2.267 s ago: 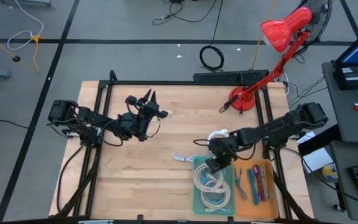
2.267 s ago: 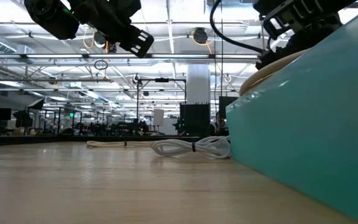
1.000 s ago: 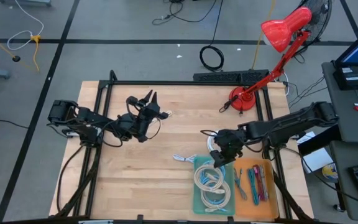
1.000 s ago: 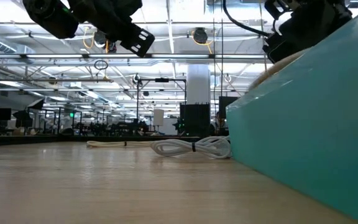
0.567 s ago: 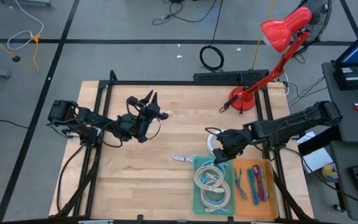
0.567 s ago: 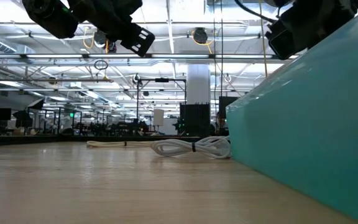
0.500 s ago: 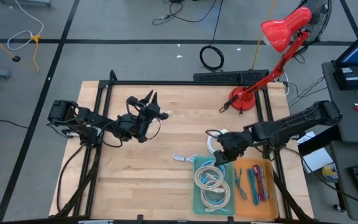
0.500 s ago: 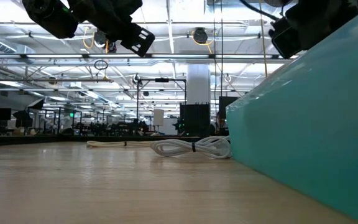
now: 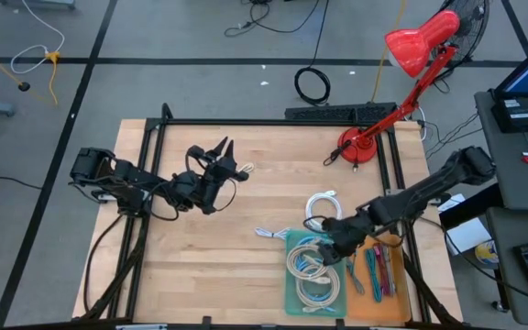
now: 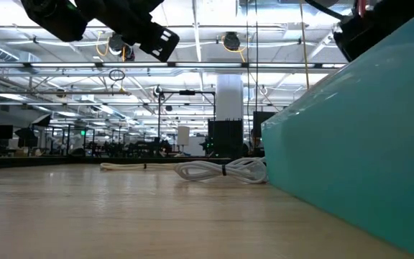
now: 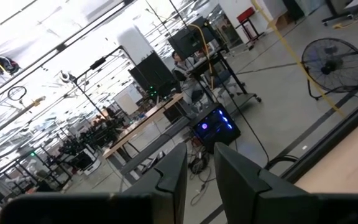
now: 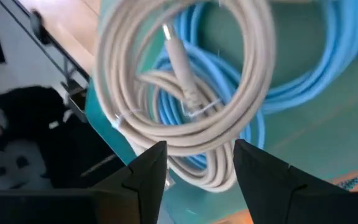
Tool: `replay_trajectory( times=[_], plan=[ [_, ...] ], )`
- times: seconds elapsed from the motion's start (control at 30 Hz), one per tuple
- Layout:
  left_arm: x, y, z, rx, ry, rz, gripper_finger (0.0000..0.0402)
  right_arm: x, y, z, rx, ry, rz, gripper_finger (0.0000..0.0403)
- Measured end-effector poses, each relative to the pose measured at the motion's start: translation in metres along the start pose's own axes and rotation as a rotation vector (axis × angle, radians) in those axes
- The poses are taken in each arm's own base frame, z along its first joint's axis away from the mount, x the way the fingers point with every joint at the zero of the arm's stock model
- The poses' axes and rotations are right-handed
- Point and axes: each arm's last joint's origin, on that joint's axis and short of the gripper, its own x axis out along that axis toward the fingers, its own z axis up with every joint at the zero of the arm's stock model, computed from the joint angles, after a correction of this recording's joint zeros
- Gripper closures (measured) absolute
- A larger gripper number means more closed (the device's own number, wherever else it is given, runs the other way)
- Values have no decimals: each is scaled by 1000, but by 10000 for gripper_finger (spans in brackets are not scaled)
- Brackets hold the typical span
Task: Pick & Place USB Port
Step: Put the brown charger cable into the blue bin
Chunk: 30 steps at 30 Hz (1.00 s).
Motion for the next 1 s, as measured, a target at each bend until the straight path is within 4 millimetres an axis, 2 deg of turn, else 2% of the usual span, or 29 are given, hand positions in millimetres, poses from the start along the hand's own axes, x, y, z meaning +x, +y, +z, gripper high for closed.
replay_trajectory(
  times=[0.23,0.5,0.8,1.0],
  plan=[
    [-3,-1,1,-8,-2,-7,316,26,12,-3,-122,97,103,249],
    [-10,-2,2,-14,-3,-20,316,25,13,-3,-151,17,103,285],
    [-16,-3,4,-18,-16,-38,316,26,-2,-1,-117,-13,-53,338],
    [-16,-3,4,-31,-15,-38,316,24,-4,5,-140,-79,-75,382]
  ],
)
